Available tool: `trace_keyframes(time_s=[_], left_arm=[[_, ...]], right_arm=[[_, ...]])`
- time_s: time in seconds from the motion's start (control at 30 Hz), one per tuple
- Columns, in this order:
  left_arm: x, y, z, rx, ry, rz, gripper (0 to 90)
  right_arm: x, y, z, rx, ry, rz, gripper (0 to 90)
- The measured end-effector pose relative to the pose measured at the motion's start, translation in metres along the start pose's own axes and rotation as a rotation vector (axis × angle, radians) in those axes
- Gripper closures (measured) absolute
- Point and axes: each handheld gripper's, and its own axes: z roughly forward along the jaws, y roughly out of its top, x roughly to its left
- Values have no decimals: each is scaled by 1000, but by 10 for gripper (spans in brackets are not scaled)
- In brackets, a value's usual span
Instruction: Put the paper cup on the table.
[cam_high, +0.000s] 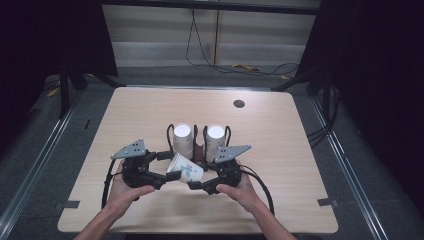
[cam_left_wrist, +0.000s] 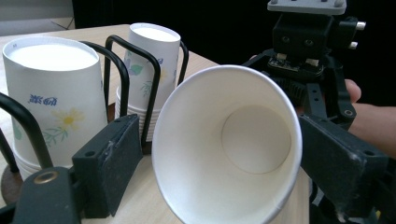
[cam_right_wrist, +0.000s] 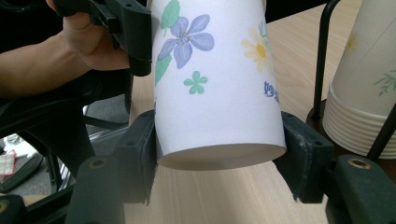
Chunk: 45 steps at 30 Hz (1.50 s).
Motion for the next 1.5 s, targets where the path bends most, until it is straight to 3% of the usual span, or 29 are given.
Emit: trace_keyframes(time_s=[0.5,0.6,0.87,0.93,1.2,1.5], left_arm=[[0,-7,11,33,-25,-17,77],[-1,-9,13,33,-43,-32,96],[-4,-12,20,51,-60,-23,136],[-6,-12,20,49,-51,-12,135],[-5,-9,14,32,-78,-9,163],[-2,-10,14,19,-105,-35,182]], right_arm=[[2,-2,-2,-8,13,-19,372],[2,-2,-2,-9,14,-19,372],[3,-2,0,3,18,-30,371],[3,-3,0,5,15,-35,371],[4,-2,2,5,31,-52,371],[4,-2,2,14,39,-63,369]])
